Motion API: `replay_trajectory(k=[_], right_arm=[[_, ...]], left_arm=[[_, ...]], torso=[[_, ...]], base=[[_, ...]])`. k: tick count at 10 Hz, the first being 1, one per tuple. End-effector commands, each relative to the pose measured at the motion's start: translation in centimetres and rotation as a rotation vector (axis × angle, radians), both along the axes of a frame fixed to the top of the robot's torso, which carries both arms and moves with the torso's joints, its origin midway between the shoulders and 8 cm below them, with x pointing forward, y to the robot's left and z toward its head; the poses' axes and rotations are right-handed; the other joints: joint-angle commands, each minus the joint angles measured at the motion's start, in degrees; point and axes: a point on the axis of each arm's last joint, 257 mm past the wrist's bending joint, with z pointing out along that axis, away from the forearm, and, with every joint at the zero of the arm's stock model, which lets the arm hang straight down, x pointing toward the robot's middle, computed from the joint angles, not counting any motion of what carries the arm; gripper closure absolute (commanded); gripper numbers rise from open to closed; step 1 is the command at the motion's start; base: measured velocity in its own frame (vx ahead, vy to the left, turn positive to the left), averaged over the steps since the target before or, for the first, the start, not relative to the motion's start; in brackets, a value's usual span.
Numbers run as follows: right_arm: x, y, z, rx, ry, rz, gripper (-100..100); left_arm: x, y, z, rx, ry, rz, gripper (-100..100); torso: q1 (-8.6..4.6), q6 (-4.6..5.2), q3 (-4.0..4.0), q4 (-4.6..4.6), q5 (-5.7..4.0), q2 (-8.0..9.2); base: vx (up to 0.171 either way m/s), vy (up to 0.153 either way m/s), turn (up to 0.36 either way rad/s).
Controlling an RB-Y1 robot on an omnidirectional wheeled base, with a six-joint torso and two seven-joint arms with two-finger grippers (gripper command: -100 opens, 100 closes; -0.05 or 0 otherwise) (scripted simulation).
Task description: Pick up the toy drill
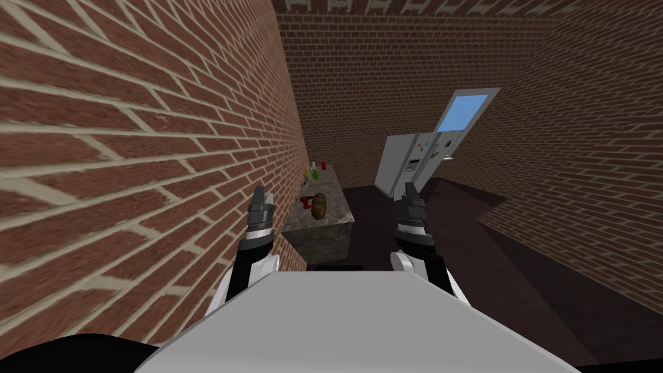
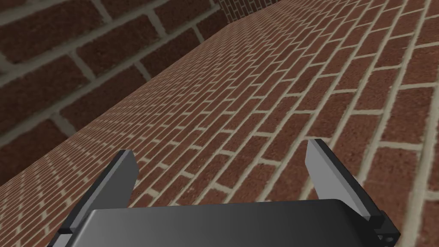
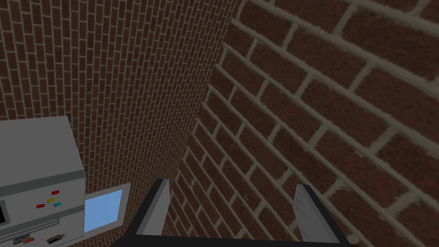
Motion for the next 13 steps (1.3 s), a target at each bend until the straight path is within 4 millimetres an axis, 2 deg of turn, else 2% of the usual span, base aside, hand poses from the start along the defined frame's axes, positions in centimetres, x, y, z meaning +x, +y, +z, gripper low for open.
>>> replay_trajectory(k=[1, 7, 8, 13], right_arm=[[0.0, 0.0, 0.0, 0.0, 0.0, 0.0, 0], [0.0, 0.0, 0.0, 0.0, 0.0, 0.0, 0], [0.0, 0.0, 0.0, 0.0, 0.0, 0.0, 0], [0.0, 0.0, 0.0, 0.0, 0.0, 0.0, 0]], left_arm=[[0.7, 0.0, -0.5, 0.005, 0.029, -0.028, -100], [4.1, 1.7, -2.5, -0.084, 0.151, -0.114, -100], [4.1, 1.7, -2.7, -0.086, 0.156, -0.113, -100], [6.8, 3.6, -4.0, -0.212, 0.242, -0.172, -100]], torso=[[0.0, 0.0, 0.0, 0.0, 0.0, 0.0], [-0.08, 0.01, -0.04, -0.02, -0.02, -0.07], [-0.1, 0.01, -0.04, -0.02, -0.02, -0.07], [-0.07, 0.0, -0.02, -0.01, -0.02, -0.04]], base=[[0.004, -0.006, -0.034], [0.011, -0.02, -0.039], [0.009, -0.02, -0.009], [0.01, -0.023, -0.038]])
